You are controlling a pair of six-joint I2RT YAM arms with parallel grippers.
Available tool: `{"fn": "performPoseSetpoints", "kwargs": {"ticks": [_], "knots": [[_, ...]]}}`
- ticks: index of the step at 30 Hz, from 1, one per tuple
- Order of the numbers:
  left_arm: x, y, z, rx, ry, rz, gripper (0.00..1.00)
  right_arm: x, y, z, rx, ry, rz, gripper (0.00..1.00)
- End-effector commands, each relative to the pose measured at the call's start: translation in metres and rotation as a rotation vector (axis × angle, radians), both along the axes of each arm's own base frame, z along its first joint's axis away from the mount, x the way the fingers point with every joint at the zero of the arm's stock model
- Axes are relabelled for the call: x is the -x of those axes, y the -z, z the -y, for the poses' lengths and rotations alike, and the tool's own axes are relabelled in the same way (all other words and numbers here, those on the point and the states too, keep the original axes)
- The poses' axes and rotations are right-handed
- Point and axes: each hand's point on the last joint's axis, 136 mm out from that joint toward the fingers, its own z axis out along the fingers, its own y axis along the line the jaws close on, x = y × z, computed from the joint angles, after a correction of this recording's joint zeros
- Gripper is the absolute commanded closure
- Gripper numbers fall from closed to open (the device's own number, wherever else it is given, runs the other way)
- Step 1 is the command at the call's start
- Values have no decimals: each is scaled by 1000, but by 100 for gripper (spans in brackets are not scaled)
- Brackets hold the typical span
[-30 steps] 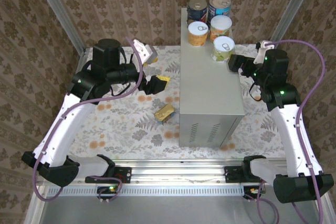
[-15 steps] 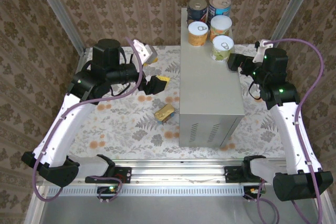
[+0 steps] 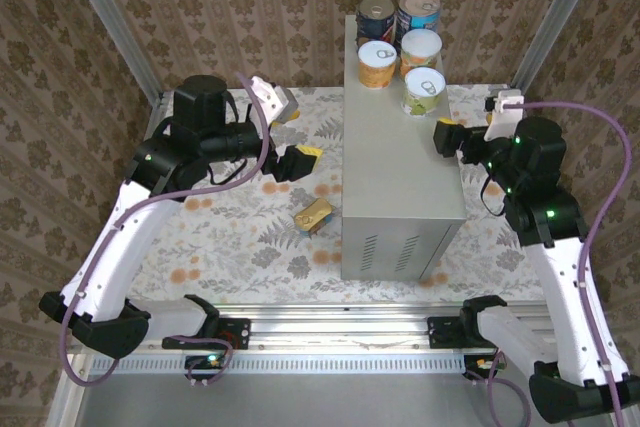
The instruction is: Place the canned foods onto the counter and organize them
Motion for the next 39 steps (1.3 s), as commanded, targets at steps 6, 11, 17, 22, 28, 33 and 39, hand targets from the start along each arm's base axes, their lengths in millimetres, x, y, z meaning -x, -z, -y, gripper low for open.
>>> {"fn": "performPoseSetpoints", "kwargs": {"ticks": [6,11,17,22,28,33,39], "knots": [[5,1,-4,16,0,-15,0,18,5,-40,167,-139,0,3],[4,29,-12,-48,-51,-83,0,40,4,-83,281,-305,-14,3],[3,83,-23,-127,-136,-220,0,67,2,-132,392,-494,-58,2],[-9,137,-31,-195,-257,-363,0,86,-3,-169,489,-610,-65,1],[-21,202,-33,-277,-379,-566,0,108,-9,-203,524,-743,-48,0],[-23,253,-37,-358,-405,-617,1,112,-3,-210,554,-771,-60,0],[-30,305,-41,-457,-425,-593,2,115,-8,-209,545,-775,-42,0]]}}
